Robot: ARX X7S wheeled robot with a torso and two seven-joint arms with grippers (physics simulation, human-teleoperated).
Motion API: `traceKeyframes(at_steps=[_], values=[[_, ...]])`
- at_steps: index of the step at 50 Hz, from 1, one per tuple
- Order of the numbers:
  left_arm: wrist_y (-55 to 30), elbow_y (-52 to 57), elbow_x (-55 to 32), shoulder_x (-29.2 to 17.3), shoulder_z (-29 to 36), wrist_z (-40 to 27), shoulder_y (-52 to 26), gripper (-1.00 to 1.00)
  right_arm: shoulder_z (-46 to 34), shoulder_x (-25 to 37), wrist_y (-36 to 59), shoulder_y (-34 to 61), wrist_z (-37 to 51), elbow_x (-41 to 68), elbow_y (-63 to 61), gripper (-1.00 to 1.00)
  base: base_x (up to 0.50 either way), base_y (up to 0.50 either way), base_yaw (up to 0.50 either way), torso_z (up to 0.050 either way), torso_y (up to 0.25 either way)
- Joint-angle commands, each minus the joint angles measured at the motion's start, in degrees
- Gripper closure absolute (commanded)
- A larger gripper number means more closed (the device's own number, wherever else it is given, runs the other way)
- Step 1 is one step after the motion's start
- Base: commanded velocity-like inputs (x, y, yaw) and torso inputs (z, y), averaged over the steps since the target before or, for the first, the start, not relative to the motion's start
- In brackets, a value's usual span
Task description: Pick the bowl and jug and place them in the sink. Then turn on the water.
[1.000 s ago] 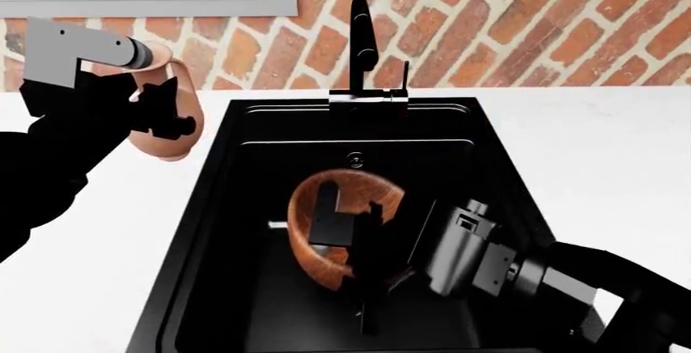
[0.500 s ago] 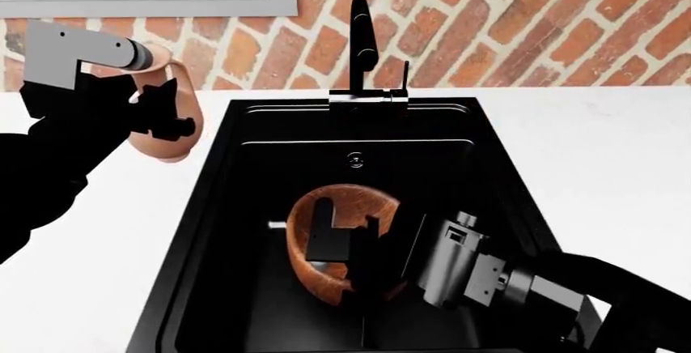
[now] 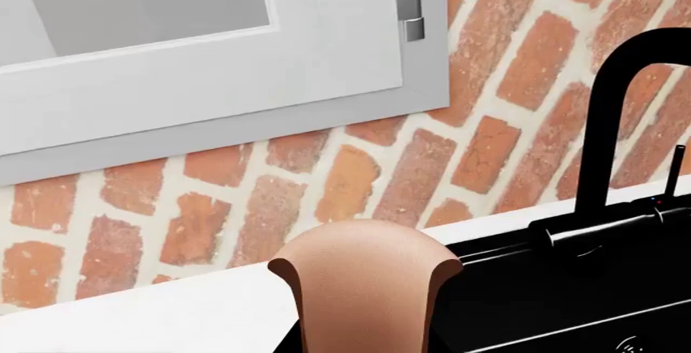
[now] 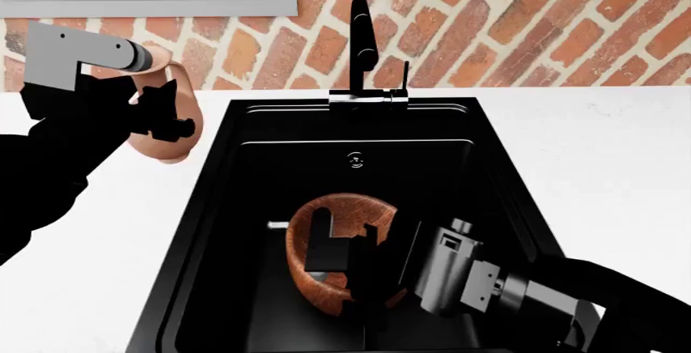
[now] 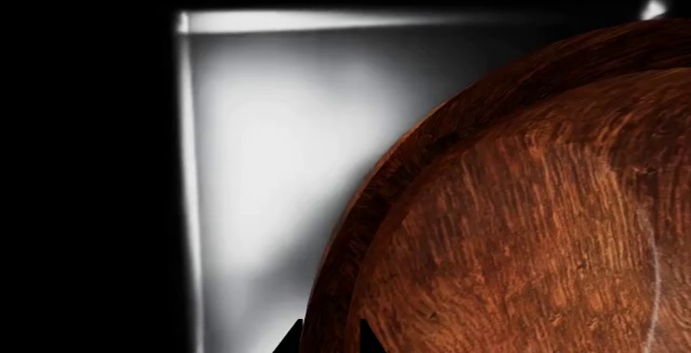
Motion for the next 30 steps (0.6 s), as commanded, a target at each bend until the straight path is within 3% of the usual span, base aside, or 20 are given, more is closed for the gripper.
traceKeyframes(at_steps=[1,8,9,30], values=[[0.69,0.28,0.99,-0.17,-1.22,-0.54,-0.89,1.0,-0.28,-0.34,-0.59,0.02,-0.27,-0.61,0.35,1.0,0.0,0.0,0.0,0.01,0.0],[0.58,0.32,0.8,-0.37,-1.29,-0.46,-0.93,1.0,-0.33,-0.44,-0.38,-0.03,-0.2,-0.52,0.36,1.0,0.0,0.0,0.0,0.0,0.001],[0.58,0.37,0.78,-0.36,-1.3,-0.52,-0.88,1.0,-0.34,-0.46,-0.33,0.0,-0.16,-0.54,0.36,-1.0,0.0,0.0,0.0,0.0,0.01],[0.52,0.5,0.53,-0.22,-1.3,-0.85,-0.93,1.0,1.8,0.22,0.36,2.22,0.18,0.4,-0.54,-1.0,0.0,0.0,0.0,0.0,0.001]])
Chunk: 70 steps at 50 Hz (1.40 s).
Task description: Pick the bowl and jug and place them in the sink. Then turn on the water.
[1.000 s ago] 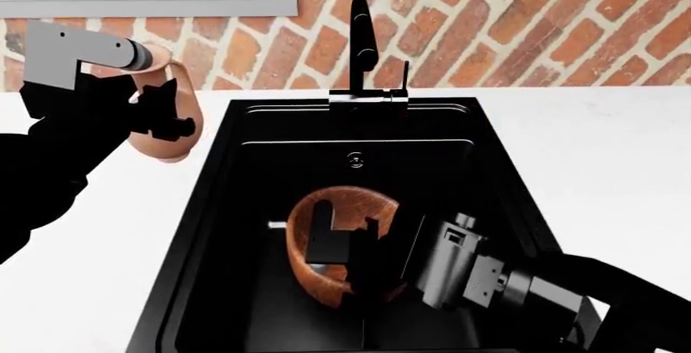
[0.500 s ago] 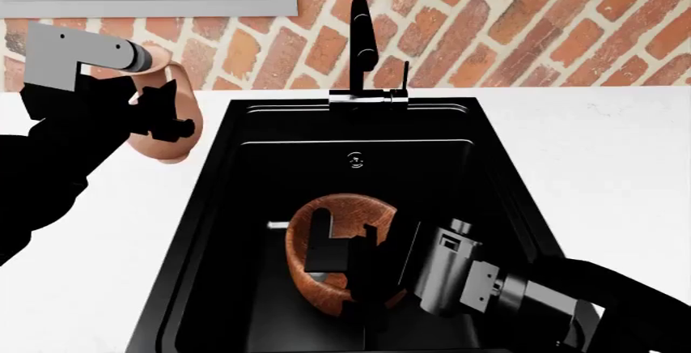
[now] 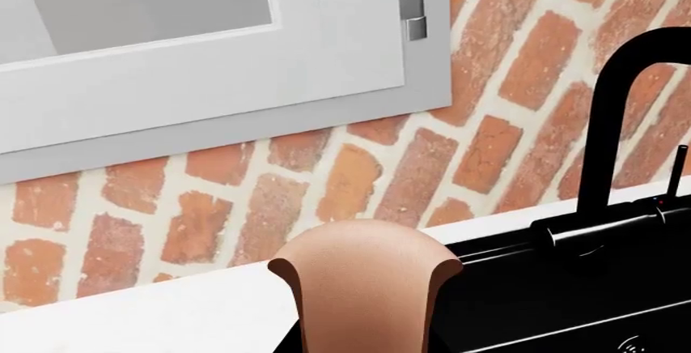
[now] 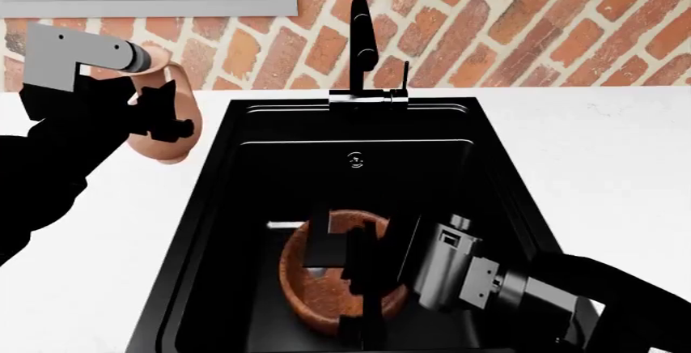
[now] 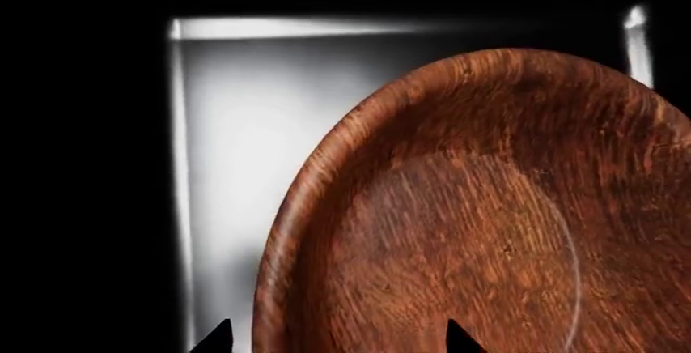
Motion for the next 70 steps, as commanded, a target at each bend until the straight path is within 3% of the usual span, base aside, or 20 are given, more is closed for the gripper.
traceKeyframes(at_steps=[1,27,53,70], values=[[0.19,0.59,0.66,-0.04,-1.24,-0.81,-1.21,1.0,2.25,0.72,0.5,1.92,0.34,0.95,-0.91,-1.0,0.0,0.0,0.0,0.0,0.0],[0.13,-0.3,0.46,1.52,-0.37,-0.42,-2.82,1.0,17.6,12.38,7.54,7.1,7.35,8.63,-12.5,-1.0,0.0,0.0,0.0,0.001,0.001],[-1.12,0.92,-2.24,3.93,0.23,0.15,-3.66,1.0,40.53,21.67,14.57,4.14,28.42,15.77,-15.38,-1.0,0.0,0.0,0.0,0.0,0.002],[-1.46,1.32,-2.52,6.65,2.86,1.28,-4.38,1.0,47.69,25.17,17.04,2.88,36.2,17.13,-16.71,-1.0,0.0,0.0,0.0,0.001,0.002]])
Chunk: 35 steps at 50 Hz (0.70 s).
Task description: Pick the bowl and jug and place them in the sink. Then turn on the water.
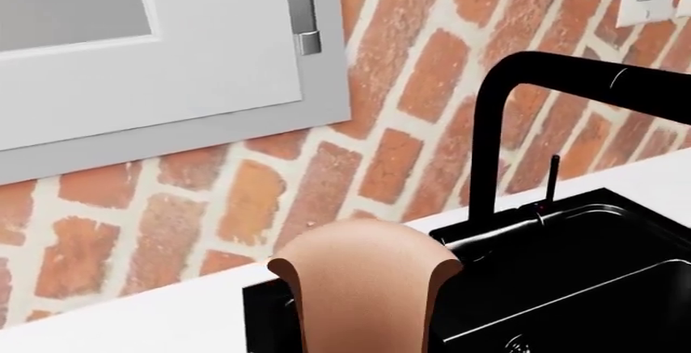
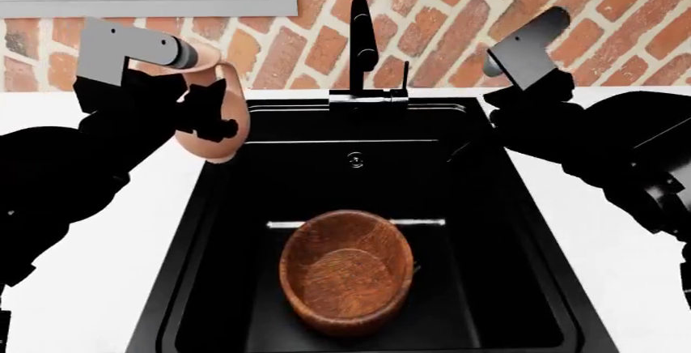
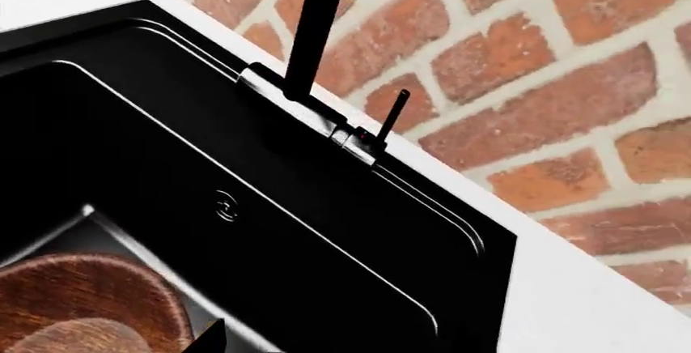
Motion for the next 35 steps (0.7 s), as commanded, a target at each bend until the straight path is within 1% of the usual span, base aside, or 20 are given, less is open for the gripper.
traceKeyframes(at_steps=[1,35], values=[[0.14,0.81,0.26,1.71,0.25,0.16,-1.52,1.0,4.66,2.45,1.61,-0.73,4.88,0.95,-0.65,-1.0,0.0,0.0,0.0,0.0,0.0],[0.29,0.96,0.7,4.83,3.96,1.84,-2.87,1.0,12.09,6.48,2.85,-6.16,12.37,3.29,-2.2,-1.0,0.0,0.0,0.0,0.001,0.002]])
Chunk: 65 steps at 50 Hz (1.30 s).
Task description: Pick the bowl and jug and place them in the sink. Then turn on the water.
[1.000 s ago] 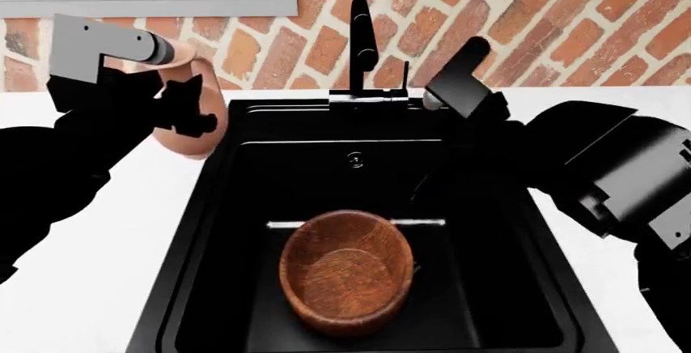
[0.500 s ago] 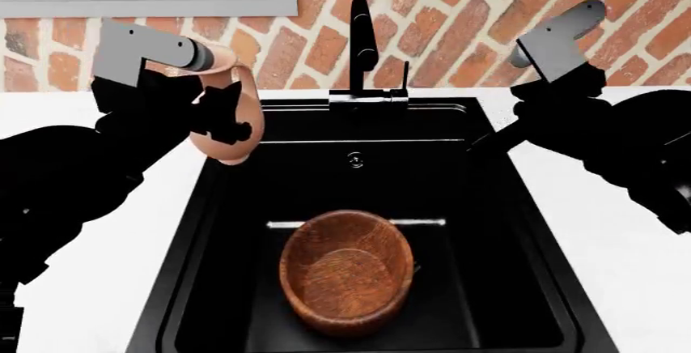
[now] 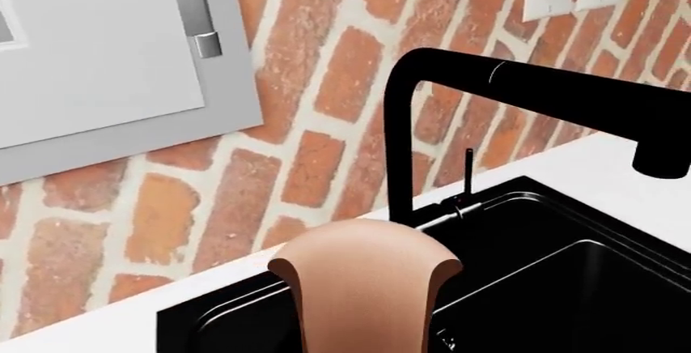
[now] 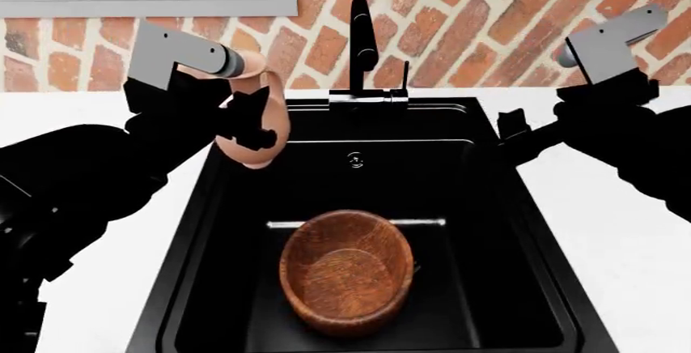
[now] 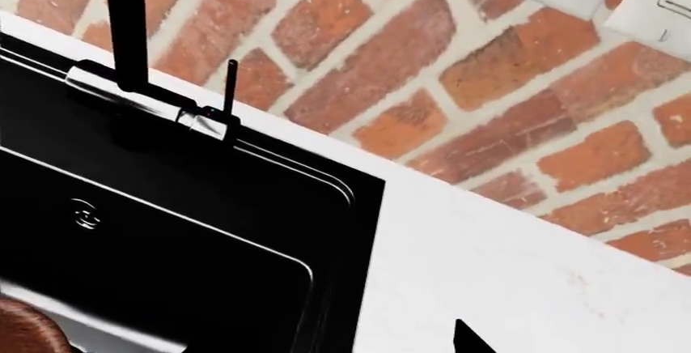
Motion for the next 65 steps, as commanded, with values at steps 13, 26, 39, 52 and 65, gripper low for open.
traceKeyframes(at_steps=[13,26,39,52,65], values=[[0.48,0.82,0.65,0.98,0.2,-0.01,-1.06,1.0,2.59,1.32,0.64,-2.17,2.49,1.46,-1.44,-1.0,0.0,0.0,0.0,0.0,0.001],[0.48,0.82,0.65,0.98,0.2,-0.01,-1.06,1.0,2.59,1.32,0.64,-2.17,2.49,1.46,-1.44,-1.0,0.0,0.0,0.0,0.0,0.0],[-11.18,3.07,24.15,15.31,-17.5,13.57,0.46,1.0,5.21,-6.93,-1.36,-4.84,0.09,-13.17,-5.37,-1.0,0.0,0.0,0.0,0.0,0.001],[-13.08,7.18,23.15,12.36,-11.48,17.09,3.8,1.0,8.28,-2.0,5.22,-4.6,-4.29,-8.24,-3.7,-1.0,0.0,0.0,0.0,0.0,0.001],[-16.31,11.75,21.57,11.63,-5.53,19.38,2.93,1.0,8.69,-1.77,5.54,-4.95,-4.17,-7.64,-4.21,-1.0,0.0,0.0,0.0,0.001,0.002]])
